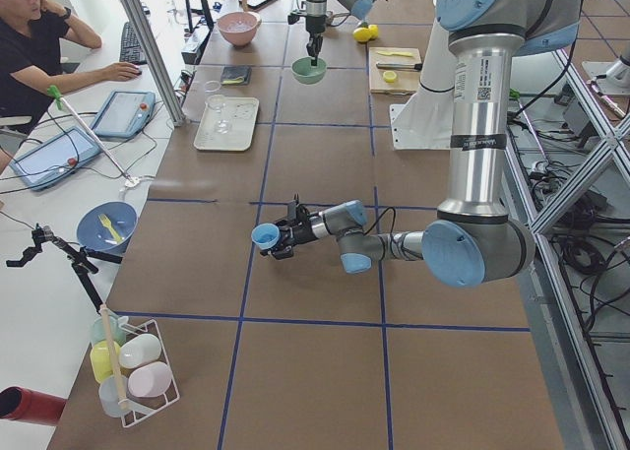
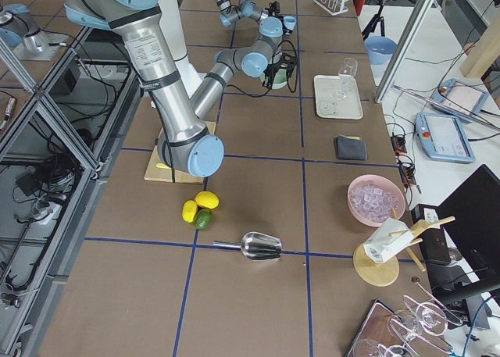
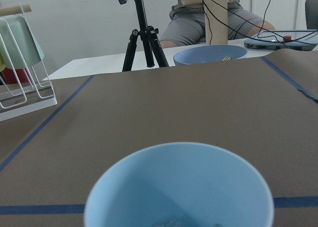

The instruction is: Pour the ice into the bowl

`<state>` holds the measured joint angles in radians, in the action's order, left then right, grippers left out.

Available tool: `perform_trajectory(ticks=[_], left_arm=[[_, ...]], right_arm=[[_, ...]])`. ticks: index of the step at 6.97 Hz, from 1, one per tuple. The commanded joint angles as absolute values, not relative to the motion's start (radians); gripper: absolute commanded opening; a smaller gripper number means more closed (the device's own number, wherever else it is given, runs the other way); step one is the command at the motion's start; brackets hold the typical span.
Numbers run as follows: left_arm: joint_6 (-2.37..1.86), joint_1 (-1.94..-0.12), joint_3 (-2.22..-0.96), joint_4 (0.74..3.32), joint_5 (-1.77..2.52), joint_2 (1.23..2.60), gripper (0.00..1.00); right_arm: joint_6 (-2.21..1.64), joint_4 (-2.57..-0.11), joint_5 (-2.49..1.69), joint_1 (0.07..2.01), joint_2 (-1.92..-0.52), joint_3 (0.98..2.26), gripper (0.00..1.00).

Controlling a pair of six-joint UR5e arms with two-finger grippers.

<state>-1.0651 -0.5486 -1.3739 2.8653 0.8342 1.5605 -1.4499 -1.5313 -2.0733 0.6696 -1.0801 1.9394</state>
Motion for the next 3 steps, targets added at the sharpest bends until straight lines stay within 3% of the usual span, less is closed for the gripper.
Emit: perform_trajectory(ticks=[1, 3], left_arm=[[-0.867, -0.633, -1.517, 2.892, 0.922, 1.540, 0.00], [-0.867, -0.632, -1.552, 2.882, 0.919, 1.545, 0.00]], right_arm=[[-1.451, -1.531, -1.926, 0.538, -1.053, 1.930, 0.00], [-1.451, -1.529, -1.765, 0.401, -0.907, 1.785, 0.00]])
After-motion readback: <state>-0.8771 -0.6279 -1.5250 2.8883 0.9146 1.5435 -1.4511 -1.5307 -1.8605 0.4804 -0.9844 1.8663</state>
